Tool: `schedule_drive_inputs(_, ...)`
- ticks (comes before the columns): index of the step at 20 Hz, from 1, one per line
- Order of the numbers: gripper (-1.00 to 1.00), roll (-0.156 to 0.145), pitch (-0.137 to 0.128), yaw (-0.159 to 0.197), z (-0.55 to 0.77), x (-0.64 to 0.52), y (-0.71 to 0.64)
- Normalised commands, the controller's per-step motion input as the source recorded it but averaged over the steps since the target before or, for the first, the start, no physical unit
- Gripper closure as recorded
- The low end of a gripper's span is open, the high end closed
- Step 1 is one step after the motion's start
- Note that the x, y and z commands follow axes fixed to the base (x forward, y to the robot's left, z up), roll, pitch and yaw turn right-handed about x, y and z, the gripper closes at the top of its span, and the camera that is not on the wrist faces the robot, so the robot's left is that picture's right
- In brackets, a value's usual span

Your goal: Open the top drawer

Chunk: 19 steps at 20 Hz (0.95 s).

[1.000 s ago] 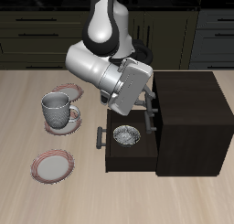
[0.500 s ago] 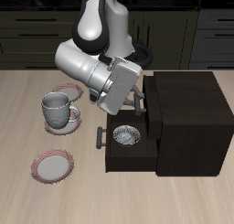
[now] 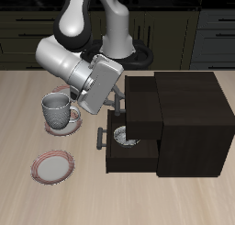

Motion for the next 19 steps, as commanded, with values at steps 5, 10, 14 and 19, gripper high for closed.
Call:
schedule_drive_inputs(5, 1.0, -0.056, -0.014, 0.012, 0.09, -0.09, -0.56)
schedule_drive_inputs(10, 1.0, -0.046, -0.018, 0.007, 0.09, -0.07, -0.36)
schedule_drive_inputs(14, 1.0, -0.058, -0.019, -0.006, 0.05, -0.11, -0.5)
schedule_drive_inputs(19, 1.0, -0.058, 0.007, -0.004, -0.07, -0.08, -0.39)
